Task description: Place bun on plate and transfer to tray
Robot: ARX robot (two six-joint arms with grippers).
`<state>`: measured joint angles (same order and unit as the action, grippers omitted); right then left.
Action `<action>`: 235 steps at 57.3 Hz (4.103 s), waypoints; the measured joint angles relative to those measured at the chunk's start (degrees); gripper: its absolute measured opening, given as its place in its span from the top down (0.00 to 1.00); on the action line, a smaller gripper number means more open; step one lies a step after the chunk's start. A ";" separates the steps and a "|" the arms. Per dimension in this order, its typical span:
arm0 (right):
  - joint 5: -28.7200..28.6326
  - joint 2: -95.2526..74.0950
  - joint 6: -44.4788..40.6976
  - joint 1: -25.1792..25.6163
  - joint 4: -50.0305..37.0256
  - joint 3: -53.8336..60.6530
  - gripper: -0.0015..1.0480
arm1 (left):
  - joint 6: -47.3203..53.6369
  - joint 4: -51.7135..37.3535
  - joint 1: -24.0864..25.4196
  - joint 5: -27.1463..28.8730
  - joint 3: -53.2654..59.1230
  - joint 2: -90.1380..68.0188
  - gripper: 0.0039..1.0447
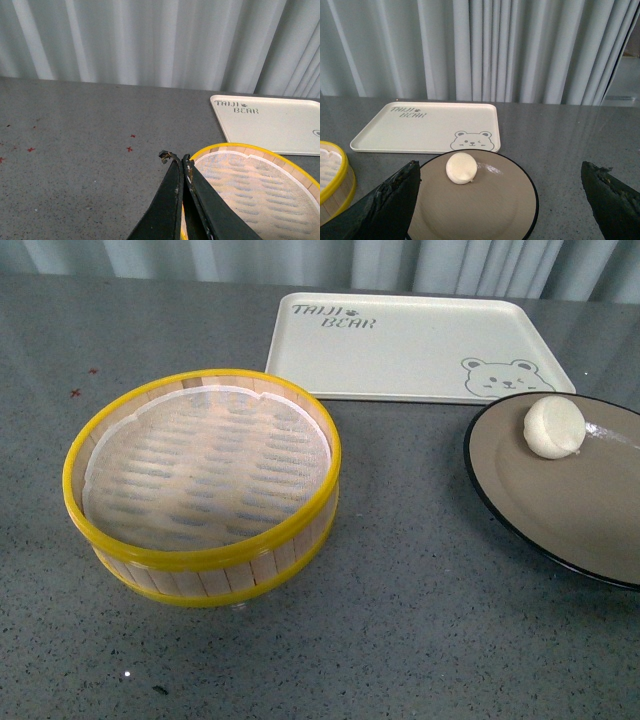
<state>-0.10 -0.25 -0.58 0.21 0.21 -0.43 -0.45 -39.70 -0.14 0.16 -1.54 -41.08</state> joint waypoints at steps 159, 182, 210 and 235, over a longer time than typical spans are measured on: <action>-23.69 -84.85 -0.79 26.10 2.69 -35.47 0.09 | 0.15 39.67 0.00 -0.13 0.04 40.87 0.06; -35.69 -107.38 7.21 24.65 8.61 -48.37 0.09 | 0.17 39.67 0.00 -0.13 0.04 40.87 0.06; -35.52 -115.01 15.39 21.90 10.58 -54.66 0.33 | 0.17 39.67 0.00 -0.13 0.04 40.89 0.06; -39.50 -114.84 20.46 21.79 11.87 -56.17 0.95 | 0.17 39.67 0.00 -0.13 0.04 40.89 0.06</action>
<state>-39.59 -115.09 19.88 22.00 12.08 -56.60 -0.27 -0.03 -0.14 0.03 -1.50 -0.19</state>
